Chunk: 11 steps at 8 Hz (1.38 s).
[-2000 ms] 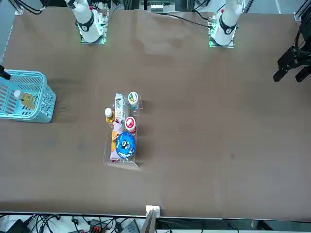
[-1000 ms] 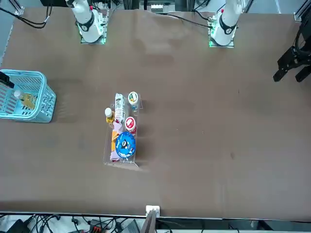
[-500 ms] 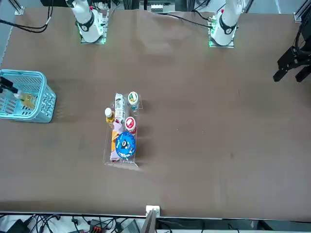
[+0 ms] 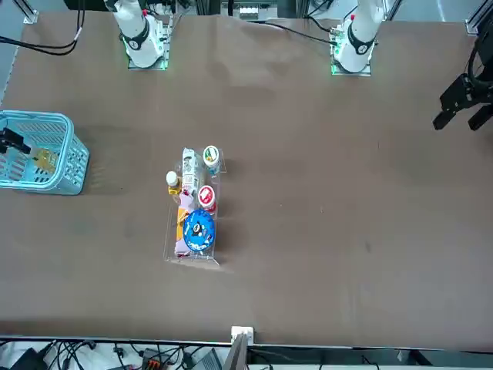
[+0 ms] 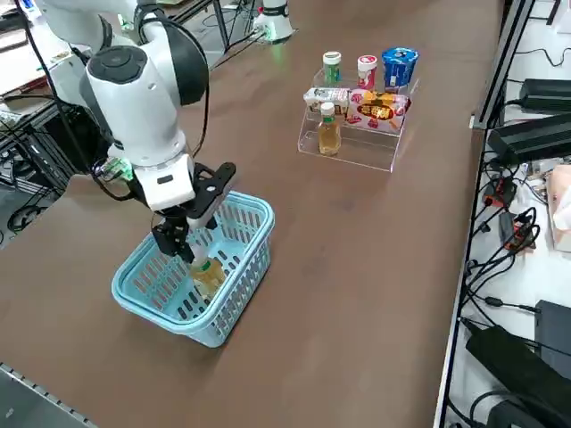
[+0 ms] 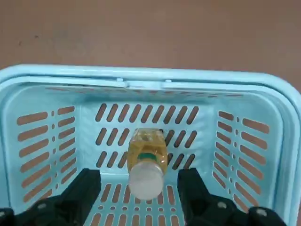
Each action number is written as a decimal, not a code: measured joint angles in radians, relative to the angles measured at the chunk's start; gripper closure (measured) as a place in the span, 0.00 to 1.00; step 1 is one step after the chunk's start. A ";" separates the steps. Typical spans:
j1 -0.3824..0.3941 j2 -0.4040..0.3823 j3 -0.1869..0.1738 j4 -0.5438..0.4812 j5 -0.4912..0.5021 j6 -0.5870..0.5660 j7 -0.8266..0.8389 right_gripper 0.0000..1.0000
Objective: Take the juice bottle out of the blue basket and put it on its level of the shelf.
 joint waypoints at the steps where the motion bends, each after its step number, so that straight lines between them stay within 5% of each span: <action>1: 0.000 0.005 0.000 0.000 0.008 0.001 0.000 0.00; 11: -0.012 0.080 0.000 0.000 0.013 0.050 0.000 0.00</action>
